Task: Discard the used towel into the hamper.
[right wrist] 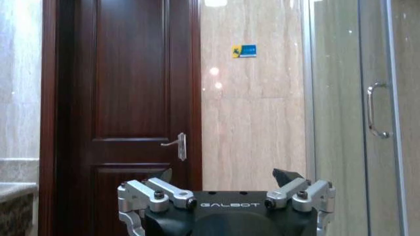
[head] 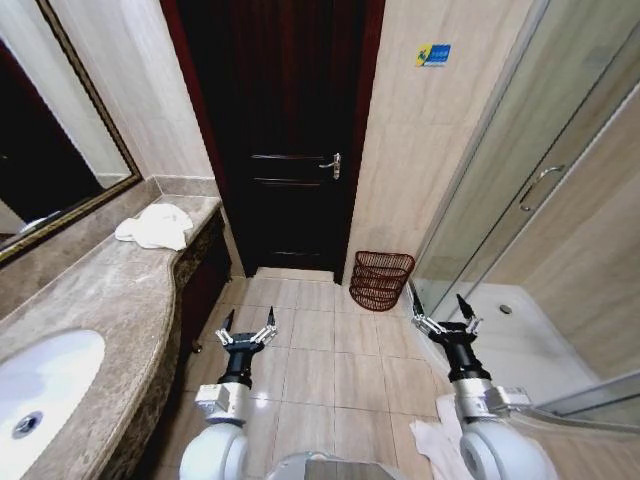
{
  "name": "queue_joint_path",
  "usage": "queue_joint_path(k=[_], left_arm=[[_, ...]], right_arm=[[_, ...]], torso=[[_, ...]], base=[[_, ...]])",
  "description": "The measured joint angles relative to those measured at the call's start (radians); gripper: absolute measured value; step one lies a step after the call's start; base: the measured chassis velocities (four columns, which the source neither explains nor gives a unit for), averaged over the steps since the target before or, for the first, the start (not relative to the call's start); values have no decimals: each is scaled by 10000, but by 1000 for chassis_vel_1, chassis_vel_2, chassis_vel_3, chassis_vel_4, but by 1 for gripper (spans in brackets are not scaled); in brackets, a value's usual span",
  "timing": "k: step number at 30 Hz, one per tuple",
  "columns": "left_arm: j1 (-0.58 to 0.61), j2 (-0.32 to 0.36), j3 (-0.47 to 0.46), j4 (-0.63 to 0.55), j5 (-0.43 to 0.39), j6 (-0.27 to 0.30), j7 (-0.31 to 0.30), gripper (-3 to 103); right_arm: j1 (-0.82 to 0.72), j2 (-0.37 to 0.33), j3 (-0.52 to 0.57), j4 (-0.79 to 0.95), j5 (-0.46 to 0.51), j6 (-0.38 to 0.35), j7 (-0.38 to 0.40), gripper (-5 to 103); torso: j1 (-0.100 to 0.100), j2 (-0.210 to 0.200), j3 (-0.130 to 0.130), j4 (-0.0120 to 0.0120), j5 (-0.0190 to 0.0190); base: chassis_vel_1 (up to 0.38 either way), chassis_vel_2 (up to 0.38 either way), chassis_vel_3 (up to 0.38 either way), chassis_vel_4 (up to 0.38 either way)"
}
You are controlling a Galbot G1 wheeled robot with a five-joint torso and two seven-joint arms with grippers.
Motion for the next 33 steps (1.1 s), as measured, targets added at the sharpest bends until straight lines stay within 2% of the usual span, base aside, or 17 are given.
queue_joint_path(k=[10, 18, 21, 24, 29, 33], left_arm=[[255, -1, 497, 338, 629, -180, -19, 100], [260, -1, 451, 194, 684, -232, 123, 100], [241, -1, 288, 68, 677, -74, 294, 100], [115, 16, -454, -369, 792, 156, 972, 100], [137, 253, -1096, -616, 1118, 182, 1178, 100], [268, 272, -1058, -659, 1145, 210, 1143, 100]], right_arm=[[-131, 420, -109, 78, -31, 284, -75, 100], [-158, 602, -196, 170, -163, 275, -180, 100], [-152, 708, -253, 136, -236, 289, -222, 100], [-170, 731, -124, 40, -367, 343, -256, 100], [-167, 747, -92, 40, -382, 145, 60, 100], [-125, 894, -141, 38, -591, 171, 99, 100]], torso=[[0, 0, 0, 0, -1], [0, 0, 0, 0, 0], [0, 0, 0, 0, 0], [0, 0, 0, -1, -1], [0, 0, 0, 0, -1], [0, 0, 0, 0, -2]], base=[[0, 0, 0, 0], [0, 0, 0, 0], [0, 0, 0, 0], [0, 0, 0, 0], [0, 0, 0, 0], [0, 0, 0, 0]])
